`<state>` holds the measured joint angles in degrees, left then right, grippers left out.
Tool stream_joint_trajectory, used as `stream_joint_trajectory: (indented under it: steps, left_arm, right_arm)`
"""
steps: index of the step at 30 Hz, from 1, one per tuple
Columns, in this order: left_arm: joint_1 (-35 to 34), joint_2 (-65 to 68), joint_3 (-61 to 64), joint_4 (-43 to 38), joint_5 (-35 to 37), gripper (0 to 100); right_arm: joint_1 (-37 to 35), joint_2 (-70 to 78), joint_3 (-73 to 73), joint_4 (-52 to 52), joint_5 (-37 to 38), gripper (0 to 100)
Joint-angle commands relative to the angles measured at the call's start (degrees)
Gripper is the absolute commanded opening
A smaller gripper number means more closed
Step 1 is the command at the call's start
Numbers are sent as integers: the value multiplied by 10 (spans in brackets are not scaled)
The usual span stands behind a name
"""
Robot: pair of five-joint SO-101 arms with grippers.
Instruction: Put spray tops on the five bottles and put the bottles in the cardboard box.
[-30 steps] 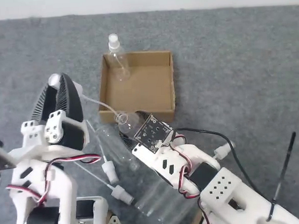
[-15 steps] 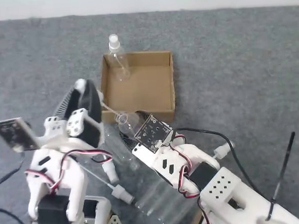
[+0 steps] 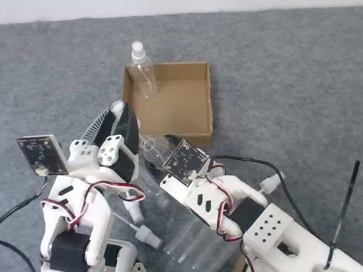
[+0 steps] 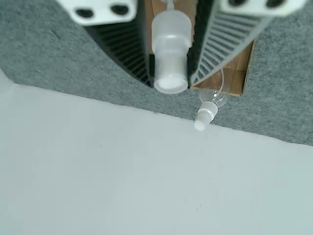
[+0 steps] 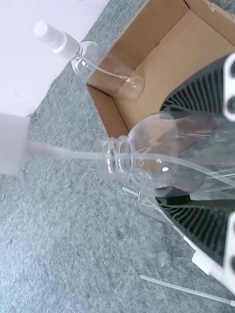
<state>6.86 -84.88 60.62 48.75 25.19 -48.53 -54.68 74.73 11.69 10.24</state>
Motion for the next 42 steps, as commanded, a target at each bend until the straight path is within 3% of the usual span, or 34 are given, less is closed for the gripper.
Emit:
stream_joint_trajectory:
  steps: [1, 6, 15, 22, 29, 42]
  left_arm:
    - [3, -6, 2, -19, -7, 51]
    - [3, -6, -2, 2, -6, 159]
    - [49, -6, -4, 1, -25, 159]
    - [-12, -6, -58, 4, -28, 88]
    - [-91, -6, -94, 4, -28, 84]
    - [-184, -6, -10, 0, -29, 84]
  right_arm:
    - [22, -20, -12, -30, 11, 69]
    - [23, -20, -11, -34, 10, 69]
    - [23, -20, -11, -31, 9, 69]
    - [23, -20, -10, -30, 11, 69]
    - [23, -20, -9, -29, 11, 69]
    - [21, -20, -10, -30, 10, 69]
